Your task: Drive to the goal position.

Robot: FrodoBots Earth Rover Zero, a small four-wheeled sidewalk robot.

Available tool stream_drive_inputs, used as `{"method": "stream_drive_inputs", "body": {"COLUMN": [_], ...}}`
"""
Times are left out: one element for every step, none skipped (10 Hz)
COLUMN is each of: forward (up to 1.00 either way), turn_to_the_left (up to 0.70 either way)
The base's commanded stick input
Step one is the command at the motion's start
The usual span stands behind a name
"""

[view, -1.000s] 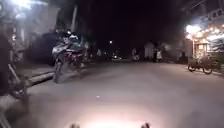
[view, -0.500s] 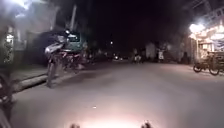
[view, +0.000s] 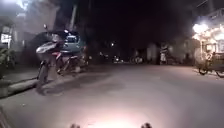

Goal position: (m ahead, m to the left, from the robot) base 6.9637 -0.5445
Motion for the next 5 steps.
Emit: {"method": "stream_drive_inputs", "body": {"forward": [0.70, 0.70, 0.70, 0.70, 0.70], "turn_to_the_left": [0.00, 0.00, 0.00, 0.00, 0.00]}}
